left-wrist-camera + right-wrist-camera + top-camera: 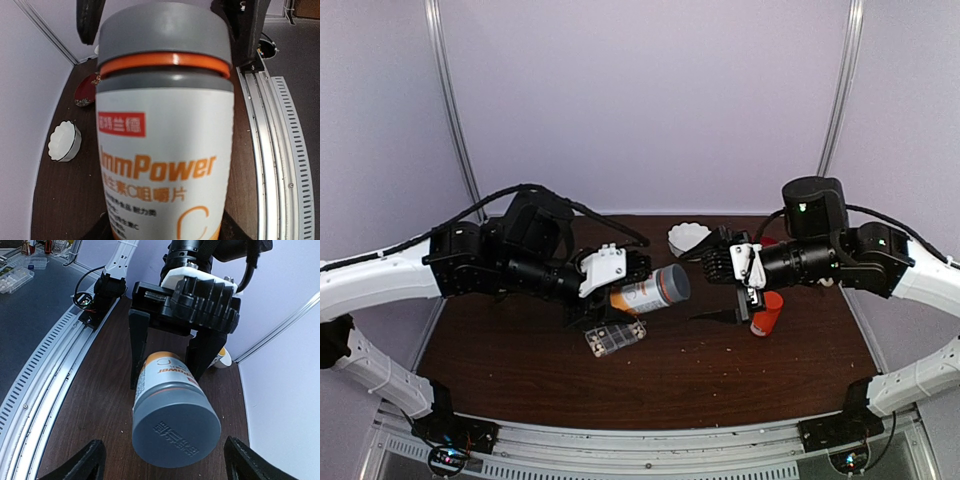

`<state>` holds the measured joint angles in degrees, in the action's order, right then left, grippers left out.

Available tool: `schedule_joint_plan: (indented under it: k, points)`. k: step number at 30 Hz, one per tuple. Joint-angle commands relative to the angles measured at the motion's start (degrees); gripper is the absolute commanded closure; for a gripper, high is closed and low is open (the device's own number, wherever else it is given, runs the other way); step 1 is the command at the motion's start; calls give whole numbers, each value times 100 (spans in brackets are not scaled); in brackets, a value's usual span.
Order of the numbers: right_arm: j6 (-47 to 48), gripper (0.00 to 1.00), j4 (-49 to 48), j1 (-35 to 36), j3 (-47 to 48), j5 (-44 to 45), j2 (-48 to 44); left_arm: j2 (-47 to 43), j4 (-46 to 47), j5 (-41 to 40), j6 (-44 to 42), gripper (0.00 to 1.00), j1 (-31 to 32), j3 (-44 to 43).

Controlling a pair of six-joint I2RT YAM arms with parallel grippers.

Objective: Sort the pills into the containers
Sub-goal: Screw the lid of the pill bottle onto the pill bottle.

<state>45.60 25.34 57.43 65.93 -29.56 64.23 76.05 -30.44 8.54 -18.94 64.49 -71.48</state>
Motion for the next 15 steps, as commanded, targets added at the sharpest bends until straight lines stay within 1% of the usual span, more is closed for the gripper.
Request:
schedule_joint_plan:
  k: [1,4,10,15]
  points:
    - [79,17,87,73,330,65,155,-4,64,249,26,100,-33,-248]
    - [110,21,176,88,420,41,227,10,17,267,13,100,-33,-278]
    - [127,34,245,108,516,-47,307,8,11,276,-21,100,-28,-269]
    - [51,34,217,119,539,-72,345,21,-27,289,-42,100,-28,-287]
